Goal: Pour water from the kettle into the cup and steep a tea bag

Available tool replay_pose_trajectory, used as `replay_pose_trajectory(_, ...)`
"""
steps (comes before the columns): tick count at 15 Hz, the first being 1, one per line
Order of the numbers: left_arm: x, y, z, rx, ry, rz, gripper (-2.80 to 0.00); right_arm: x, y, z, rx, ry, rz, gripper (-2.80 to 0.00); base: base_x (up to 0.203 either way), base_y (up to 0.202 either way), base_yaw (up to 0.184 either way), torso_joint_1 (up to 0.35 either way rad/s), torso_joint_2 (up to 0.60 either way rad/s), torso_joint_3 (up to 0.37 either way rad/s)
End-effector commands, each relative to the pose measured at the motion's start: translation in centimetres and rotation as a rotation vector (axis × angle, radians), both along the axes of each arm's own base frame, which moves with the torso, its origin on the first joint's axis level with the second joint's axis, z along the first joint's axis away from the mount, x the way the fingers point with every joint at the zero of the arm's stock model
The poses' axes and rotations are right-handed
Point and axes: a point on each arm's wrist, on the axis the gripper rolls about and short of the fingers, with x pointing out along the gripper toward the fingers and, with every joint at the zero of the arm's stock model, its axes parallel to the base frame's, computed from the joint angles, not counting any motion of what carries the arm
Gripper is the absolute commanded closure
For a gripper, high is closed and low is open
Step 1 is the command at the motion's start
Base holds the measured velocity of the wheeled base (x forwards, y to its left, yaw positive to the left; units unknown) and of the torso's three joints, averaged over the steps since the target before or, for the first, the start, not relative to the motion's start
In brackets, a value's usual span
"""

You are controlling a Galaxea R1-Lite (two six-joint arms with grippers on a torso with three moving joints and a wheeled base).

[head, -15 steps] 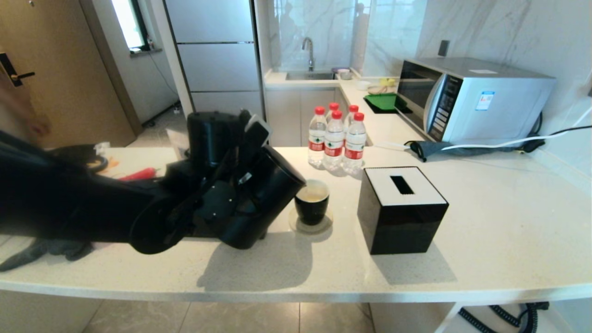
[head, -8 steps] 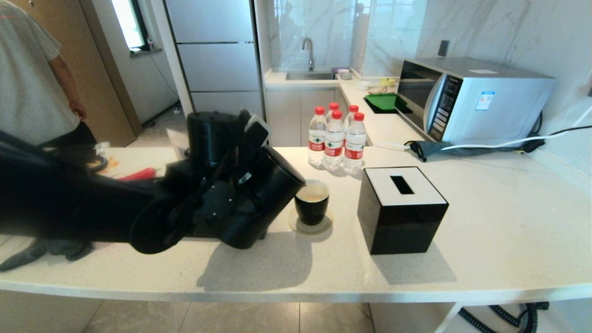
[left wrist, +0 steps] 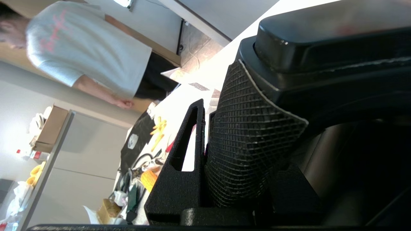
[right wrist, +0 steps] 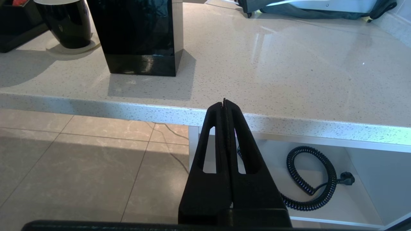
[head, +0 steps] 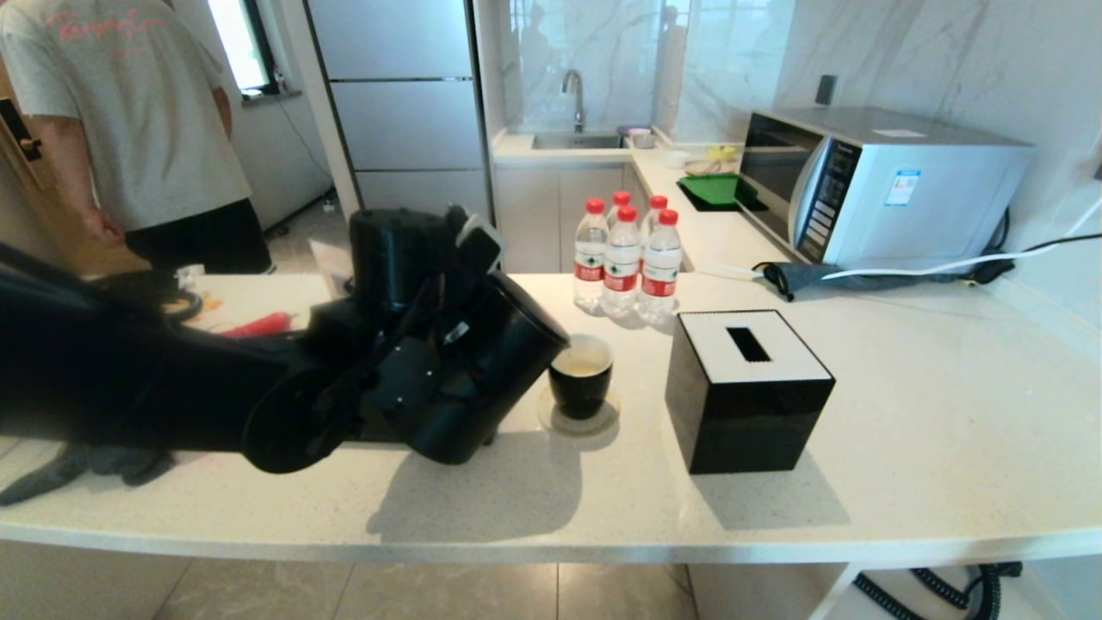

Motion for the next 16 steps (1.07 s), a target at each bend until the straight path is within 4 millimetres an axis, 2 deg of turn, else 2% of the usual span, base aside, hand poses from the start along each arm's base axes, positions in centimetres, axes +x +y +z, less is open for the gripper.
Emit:
replay_pose_trajectory(1, 0.03, -0.03, -0.12, 0.003, -0.001, 0.004, 0.00, 0.01, 0.00, 0.00, 0.000, 0.001, 0.001, 0.00, 0.000, 0.000, 0.000, 0.000, 0.00, 0.000)
replay_pose_trajectory(16, -0.59, 0.19, 0.04, -0.092, -0.035, 0.008, 0.00, 0.01, 0.00, 0.00, -0.001, 0.001, 0.001, 0.00, 0.000, 0.000, 0.000, 0.000, 0.00, 0.000)
